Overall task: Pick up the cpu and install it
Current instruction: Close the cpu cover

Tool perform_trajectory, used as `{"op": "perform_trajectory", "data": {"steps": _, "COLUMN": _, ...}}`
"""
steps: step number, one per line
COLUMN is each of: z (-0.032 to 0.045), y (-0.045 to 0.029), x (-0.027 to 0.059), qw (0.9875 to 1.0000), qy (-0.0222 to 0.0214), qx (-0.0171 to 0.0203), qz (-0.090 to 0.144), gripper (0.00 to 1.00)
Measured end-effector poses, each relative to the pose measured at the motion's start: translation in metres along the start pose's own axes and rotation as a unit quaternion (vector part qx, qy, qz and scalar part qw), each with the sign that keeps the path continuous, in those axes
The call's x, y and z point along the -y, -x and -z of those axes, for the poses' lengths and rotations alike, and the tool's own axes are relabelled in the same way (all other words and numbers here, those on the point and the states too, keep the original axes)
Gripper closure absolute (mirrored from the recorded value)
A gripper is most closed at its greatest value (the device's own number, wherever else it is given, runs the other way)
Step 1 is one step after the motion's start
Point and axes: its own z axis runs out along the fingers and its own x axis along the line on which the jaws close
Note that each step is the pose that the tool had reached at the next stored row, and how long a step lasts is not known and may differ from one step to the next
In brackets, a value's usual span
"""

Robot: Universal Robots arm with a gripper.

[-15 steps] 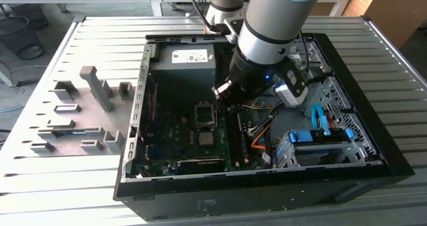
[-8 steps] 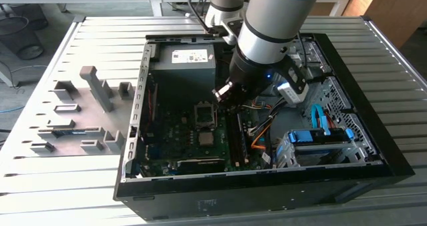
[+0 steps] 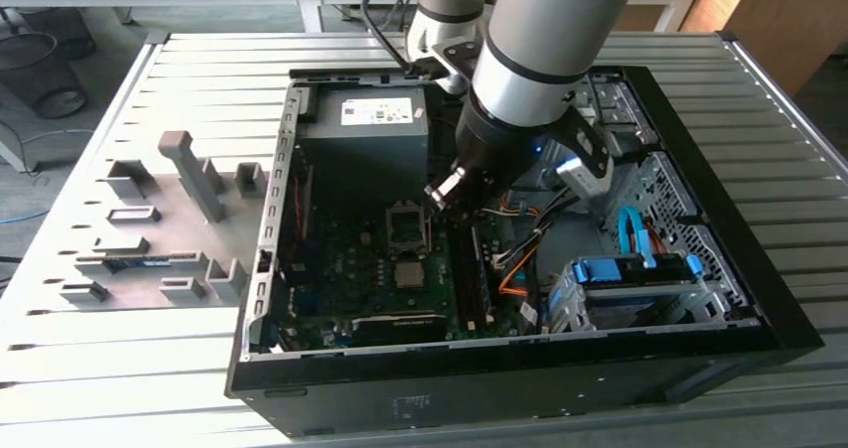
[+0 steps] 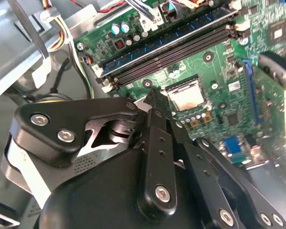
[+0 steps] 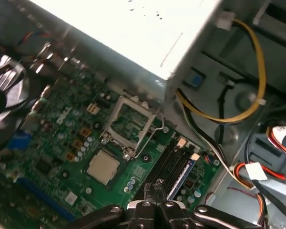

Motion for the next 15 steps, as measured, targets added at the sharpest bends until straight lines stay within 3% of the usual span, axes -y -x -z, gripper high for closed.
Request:
{"op": "perform_trajectory", "data": {"steps": 4, "z": -0.0002, "y": 0.0000, "x": 0.0000, "qw": 0.9993, "qy": -0.0030, "qx": -0.0043, "qz": 0.036, "gripper": 0.90}}
{"op": "perform_trajectory", "data": {"steps": 8, "z": -0.0005, "y": 0.0001, "x": 0.0001, "qw": 0.9974, "qy": -0.0060, "qx": -0.0084, "qz": 0.072, "gripper": 0.90}}
{"op": "perform_trajectory", "data": {"steps": 12, "z": -0.0008, "y": 0.0001, "x": 0.0001, "qw": 0.9941, "qy": -0.0090, "qx": -0.0127, "qz": 0.108, "gripper": 0.90}}
{"op": "perform_trajectory", "data": {"steps": 15, "z": -0.0010, "y": 0.0001, "x": 0.0002, "qw": 0.9907, "qy": -0.0112, "qx": -0.0158, "qz": 0.135, "gripper": 0.90}}
